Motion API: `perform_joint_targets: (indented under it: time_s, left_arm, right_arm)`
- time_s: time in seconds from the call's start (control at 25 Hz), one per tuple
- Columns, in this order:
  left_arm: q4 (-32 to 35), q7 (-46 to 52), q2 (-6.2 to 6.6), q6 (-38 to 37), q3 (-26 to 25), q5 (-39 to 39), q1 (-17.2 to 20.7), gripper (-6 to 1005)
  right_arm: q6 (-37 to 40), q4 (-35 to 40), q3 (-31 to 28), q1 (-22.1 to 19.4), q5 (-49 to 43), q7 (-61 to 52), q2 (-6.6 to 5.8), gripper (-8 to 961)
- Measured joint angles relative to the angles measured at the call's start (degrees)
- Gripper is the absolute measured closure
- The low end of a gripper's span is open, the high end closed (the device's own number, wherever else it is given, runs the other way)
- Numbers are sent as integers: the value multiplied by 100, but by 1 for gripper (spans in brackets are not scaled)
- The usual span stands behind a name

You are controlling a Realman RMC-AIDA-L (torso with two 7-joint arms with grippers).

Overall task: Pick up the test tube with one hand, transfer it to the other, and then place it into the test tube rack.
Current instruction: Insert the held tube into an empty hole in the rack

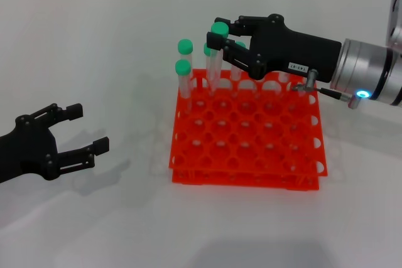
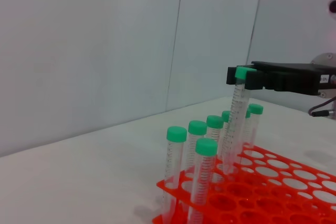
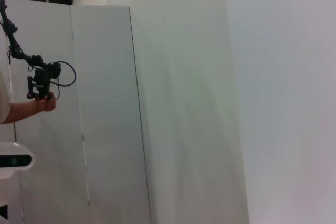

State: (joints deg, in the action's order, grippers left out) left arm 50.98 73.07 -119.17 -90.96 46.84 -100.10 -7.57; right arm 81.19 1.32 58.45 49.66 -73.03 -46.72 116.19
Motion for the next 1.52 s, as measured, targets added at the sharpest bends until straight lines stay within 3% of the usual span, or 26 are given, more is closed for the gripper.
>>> perform_joint_targets:
  time_s: [0.64,1.52]
  left_arm:
    - [-121,11,-10,0,-2,23,-93,110]
    - [-159,-3,-1,122,-17,35,-158,110]
  right_arm:
    - [-82,-521,-122,165,95,540,0,685]
    - [-325,-583,-124,187,74,716,0,683]
